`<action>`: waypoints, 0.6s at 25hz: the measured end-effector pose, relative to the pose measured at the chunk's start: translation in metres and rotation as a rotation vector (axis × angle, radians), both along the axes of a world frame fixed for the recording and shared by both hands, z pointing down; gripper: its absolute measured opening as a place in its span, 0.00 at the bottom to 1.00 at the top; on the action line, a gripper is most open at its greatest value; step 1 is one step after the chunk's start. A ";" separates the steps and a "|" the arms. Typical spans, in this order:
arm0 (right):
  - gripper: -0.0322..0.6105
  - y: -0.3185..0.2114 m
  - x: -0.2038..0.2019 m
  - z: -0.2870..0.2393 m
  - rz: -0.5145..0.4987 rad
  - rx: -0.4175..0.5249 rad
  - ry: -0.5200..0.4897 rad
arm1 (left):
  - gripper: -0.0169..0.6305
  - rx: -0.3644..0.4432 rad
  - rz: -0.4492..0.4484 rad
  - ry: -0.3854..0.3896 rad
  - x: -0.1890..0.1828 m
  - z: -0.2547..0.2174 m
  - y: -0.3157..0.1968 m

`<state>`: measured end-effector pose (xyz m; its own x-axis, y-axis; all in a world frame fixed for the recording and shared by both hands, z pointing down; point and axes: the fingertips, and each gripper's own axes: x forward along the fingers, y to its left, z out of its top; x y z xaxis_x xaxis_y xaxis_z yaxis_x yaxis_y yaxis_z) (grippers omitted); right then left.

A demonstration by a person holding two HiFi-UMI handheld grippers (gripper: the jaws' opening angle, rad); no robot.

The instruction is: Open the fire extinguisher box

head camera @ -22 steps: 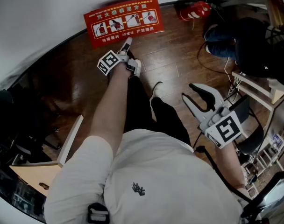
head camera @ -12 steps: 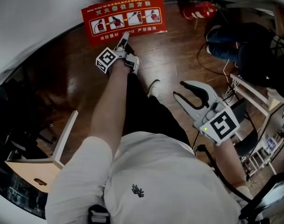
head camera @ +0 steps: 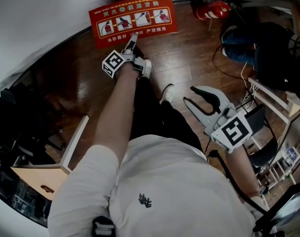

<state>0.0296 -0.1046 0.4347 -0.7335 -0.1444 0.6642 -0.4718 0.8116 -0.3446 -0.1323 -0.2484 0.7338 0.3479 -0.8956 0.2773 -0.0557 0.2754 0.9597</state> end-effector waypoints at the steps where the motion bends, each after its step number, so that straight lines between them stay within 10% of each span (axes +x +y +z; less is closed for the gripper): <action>1: 0.26 0.000 -0.001 -0.002 0.004 0.004 -0.011 | 0.20 0.004 -0.004 0.000 -0.001 -0.005 -0.001; 15: 0.26 -0.017 -0.004 -0.029 0.033 0.065 -0.061 | 0.18 0.136 0.039 -0.019 -0.024 -0.105 -0.042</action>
<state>0.0258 -0.1214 0.4061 -0.7663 -0.2099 0.6072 -0.4782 0.8176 -0.3208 -0.1558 -0.2909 0.6284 0.3789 -0.9113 0.1614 -0.0820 0.1407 0.9867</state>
